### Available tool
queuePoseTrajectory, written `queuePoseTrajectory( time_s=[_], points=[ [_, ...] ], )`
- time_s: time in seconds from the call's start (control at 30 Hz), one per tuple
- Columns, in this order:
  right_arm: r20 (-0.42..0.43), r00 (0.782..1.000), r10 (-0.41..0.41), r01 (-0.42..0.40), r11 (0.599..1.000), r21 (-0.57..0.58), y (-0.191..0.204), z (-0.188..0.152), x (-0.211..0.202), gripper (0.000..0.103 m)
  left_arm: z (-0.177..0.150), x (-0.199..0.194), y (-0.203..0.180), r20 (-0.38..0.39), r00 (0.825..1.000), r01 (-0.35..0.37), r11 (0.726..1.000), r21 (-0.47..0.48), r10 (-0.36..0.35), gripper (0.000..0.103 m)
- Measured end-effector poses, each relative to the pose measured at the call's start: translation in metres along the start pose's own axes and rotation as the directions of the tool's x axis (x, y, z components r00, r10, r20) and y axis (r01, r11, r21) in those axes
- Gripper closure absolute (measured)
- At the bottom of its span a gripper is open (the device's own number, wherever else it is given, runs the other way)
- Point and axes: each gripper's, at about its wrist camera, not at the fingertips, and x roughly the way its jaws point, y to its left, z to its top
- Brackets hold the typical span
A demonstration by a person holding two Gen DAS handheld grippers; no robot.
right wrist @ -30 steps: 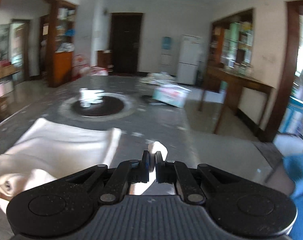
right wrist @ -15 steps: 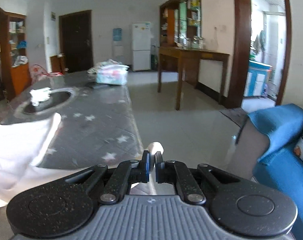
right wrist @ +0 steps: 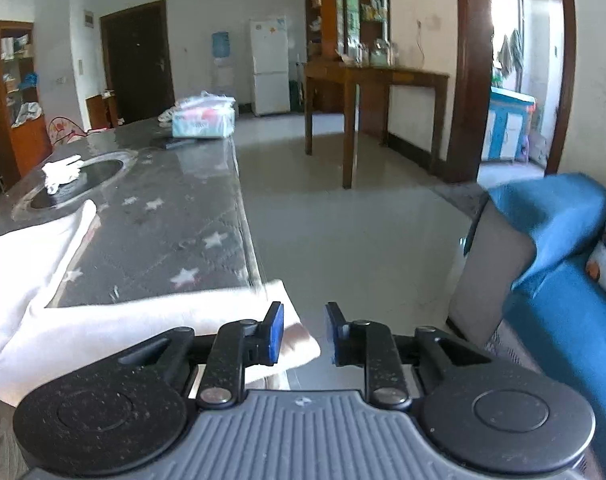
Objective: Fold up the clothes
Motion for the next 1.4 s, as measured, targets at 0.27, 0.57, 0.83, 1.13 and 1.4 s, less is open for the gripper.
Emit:
queuePoseTrajectory(
  time_s=[0.27, 0.57, 0.83, 1.13, 1.4],
  points=[
    [-0.040, 0.959, 0.281, -0.283, 0.938, -0.198, 0.057, 0.014, -0.027, 0.072, 0.000, -0.024, -0.021, 0.038, 0.997, 0.068, 0.994, 0.091, -0.071, 0.071],
    [-0.180, 0.805, 0.565, -0.583, 0.701, -0.411, 0.164, 0.010, -0.057, 0.073, -0.014, -0.042, -0.115, -0.005, 0.936, 0.336, 0.889, 0.310, -0.352, 0.073],
    [-0.329, 0.741, 0.585, -0.658, 0.537, -0.528, 0.231, -0.018, -0.054, 0.073, -0.036, -0.034, -0.190, -0.133, 0.866, 0.487, 0.757, 0.436, -0.481, 0.072],
    [-0.352, 0.754, 0.555, -0.648, 0.535, -0.543, 0.240, -0.031, -0.043, 0.073, -0.060, -0.012, -0.243, -0.243, 0.851, 0.518, 0.668, 0.535, -0.465, 0.072],
    [-0.339, 0.748, 0.571, -0.652, 0.534, -0.539, 0.238, -0.035, -0.045, 0.098, -0.065, -0.017, -0.232, -0.246, 0.834, 0.541, 0.645, 0.540, -0.493, 0.092]
  ],
)
